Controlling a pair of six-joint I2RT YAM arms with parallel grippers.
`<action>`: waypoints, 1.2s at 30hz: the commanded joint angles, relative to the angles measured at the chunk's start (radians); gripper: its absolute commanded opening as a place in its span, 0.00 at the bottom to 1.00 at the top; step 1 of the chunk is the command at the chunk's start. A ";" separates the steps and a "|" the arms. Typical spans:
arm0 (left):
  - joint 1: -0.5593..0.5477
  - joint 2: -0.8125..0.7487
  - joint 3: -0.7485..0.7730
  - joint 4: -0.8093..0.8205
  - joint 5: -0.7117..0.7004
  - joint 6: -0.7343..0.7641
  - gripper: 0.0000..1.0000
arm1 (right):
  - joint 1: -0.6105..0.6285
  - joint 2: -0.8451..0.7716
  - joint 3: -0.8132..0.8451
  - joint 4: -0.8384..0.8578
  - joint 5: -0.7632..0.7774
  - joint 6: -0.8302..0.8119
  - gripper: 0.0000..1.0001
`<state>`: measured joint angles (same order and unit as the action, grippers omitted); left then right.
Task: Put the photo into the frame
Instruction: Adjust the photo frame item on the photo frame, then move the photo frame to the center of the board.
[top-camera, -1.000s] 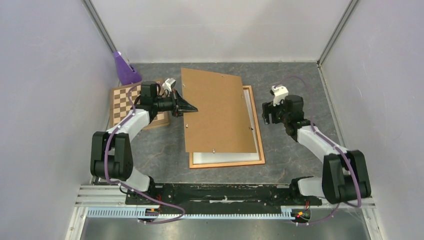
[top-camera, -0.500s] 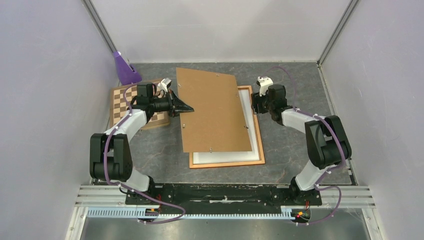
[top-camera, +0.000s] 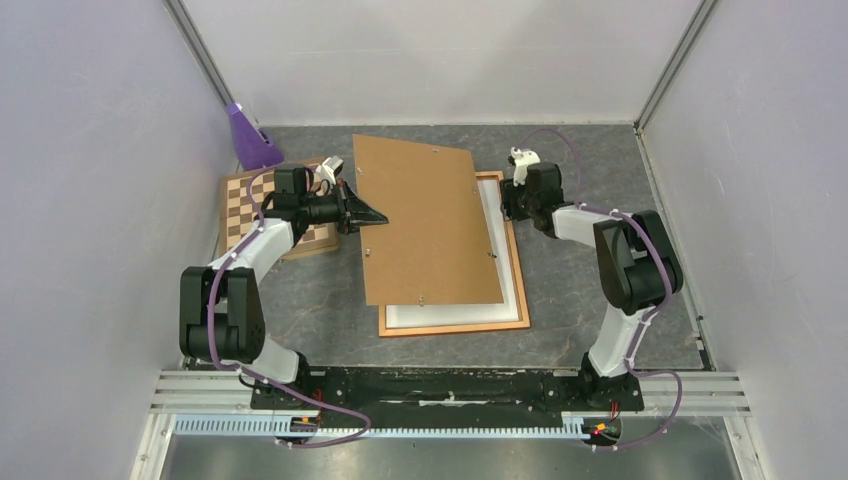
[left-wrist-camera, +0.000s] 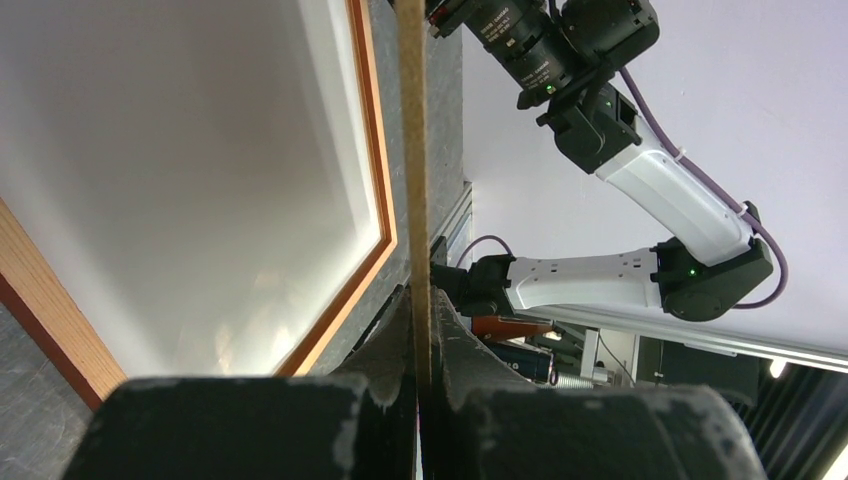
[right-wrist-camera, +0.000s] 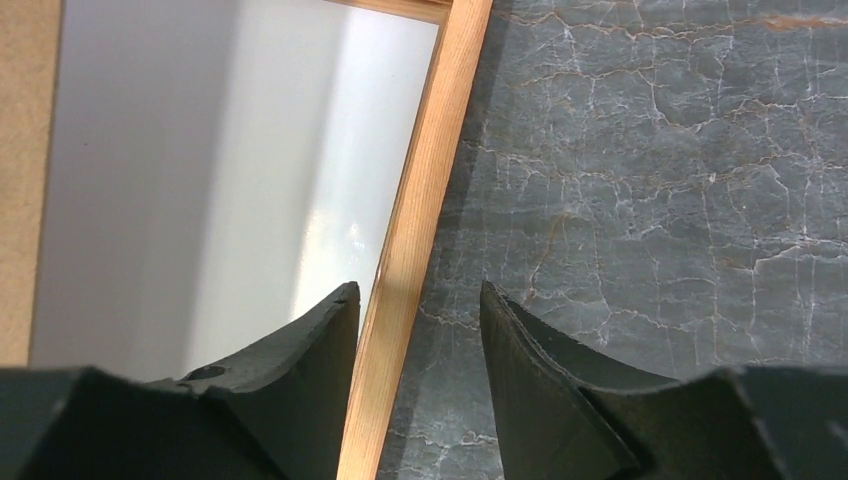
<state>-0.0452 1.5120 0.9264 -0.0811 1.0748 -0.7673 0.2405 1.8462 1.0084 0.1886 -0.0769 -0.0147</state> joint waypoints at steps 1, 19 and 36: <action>0.007 -0.027 0.026 0.054 0.066 0.018 0.02 | 0.006 0.034 0.053 0.000 0.034 0.013 0.50; 0.004 0.010 0.015 0.076 0.060 0.013 0.02 | -0.024 0.089 0.104 -0.001 0.042 0.116 0.34; -0.075 0.168 0.027 0.286 0.070 -0.118 0.02 | -0.078 0.144 0.188 -0.005 0.027 0.171 0.33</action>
<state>-0.0929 1.6485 0.9264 0.0219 1.0756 -0.7872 0.1783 1.9800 1.1412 0.1699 -0.0509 0.1459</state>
